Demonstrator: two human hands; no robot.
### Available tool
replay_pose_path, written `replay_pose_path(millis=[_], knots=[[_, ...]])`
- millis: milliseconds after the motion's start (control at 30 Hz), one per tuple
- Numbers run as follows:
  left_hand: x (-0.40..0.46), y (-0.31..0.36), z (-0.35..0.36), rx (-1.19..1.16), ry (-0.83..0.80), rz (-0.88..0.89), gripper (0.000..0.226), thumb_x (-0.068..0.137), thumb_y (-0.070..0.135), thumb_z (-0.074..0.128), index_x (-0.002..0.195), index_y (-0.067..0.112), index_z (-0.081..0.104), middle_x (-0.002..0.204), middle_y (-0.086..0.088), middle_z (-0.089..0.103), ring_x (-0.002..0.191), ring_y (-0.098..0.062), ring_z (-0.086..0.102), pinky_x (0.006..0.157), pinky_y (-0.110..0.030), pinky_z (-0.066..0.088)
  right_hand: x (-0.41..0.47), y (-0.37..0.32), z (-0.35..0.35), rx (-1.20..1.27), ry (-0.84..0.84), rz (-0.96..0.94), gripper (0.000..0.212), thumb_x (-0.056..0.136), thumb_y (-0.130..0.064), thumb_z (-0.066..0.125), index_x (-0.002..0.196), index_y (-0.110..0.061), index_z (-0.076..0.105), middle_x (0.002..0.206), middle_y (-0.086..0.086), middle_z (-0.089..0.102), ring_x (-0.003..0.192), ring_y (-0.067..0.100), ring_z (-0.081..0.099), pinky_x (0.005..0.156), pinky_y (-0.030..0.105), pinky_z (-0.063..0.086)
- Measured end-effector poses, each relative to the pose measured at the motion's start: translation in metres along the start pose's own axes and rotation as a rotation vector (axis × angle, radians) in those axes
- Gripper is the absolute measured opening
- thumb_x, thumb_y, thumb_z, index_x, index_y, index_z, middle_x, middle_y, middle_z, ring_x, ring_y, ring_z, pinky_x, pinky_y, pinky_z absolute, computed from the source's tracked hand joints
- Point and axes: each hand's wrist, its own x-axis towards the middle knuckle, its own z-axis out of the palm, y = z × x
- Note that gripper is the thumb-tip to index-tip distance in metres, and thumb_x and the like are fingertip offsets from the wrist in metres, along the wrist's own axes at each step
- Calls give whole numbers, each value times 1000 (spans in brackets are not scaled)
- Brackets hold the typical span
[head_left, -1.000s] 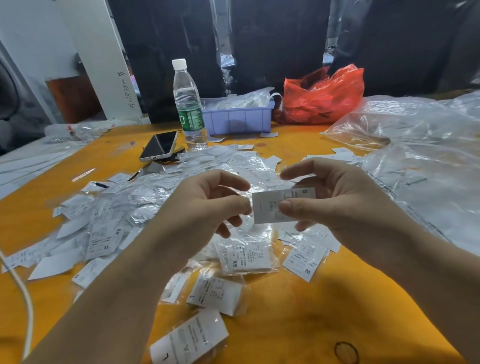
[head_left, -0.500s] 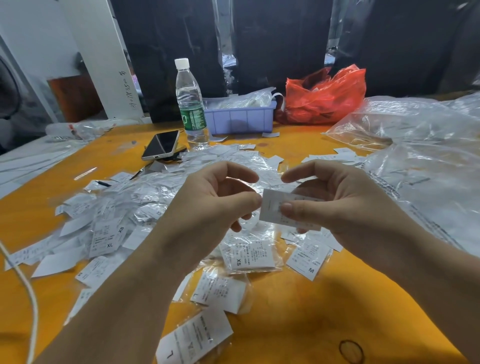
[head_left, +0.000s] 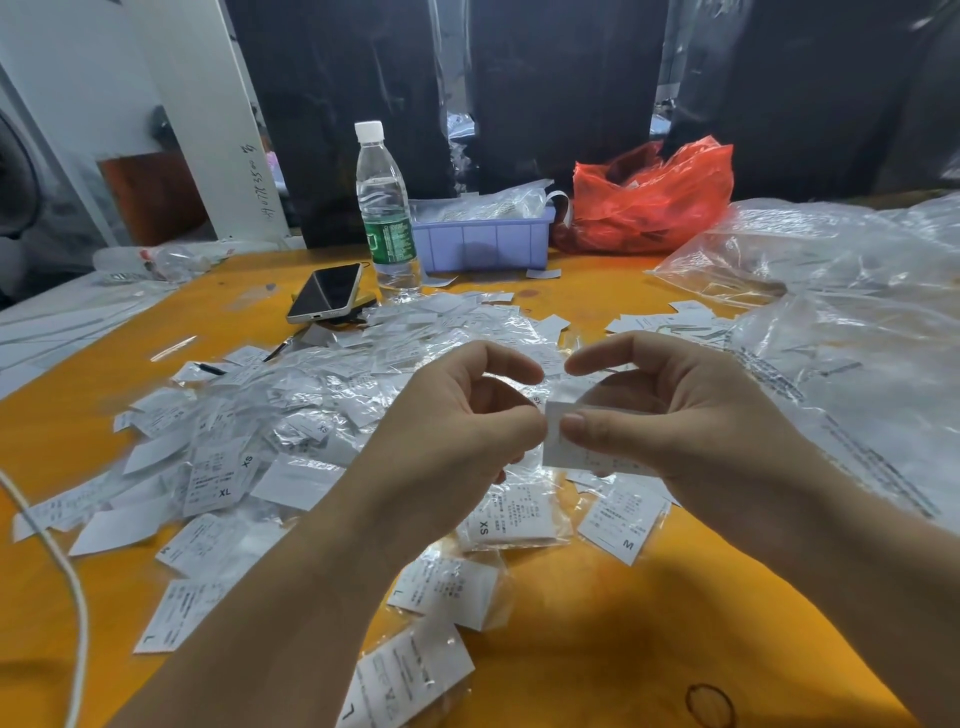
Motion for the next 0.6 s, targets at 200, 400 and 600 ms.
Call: replay_pose_path(millis=[200,400,600], knots=[[0,-1,0,94,-62,-25,13,83,37,70,83,25,72,66,11,63,60,0,57,53,-15,43,-1,-2,3,-23,-14,14,43,65,-18,80,105,-16,65,81,15,72,79,29,71,72,39,59],[3,-4,-5,89,10,-79,9,90,19,65,81,18,68,58,10,61,53,-2,54,48,-17,43,4,-1,-2,-105,-70,123,34,80,1,71,107,-18,63,86,11,70,79,28,70,66,38,59],[7,-13,-14,449,271,-24,8,88,26,64,86,34,61,66,14,65,54,2,56,53,-22,38,13,11,-22,-818,65,58,36,88,-15,60,122,-28,56,104,-12,67,88,5,60,70,22,48]])
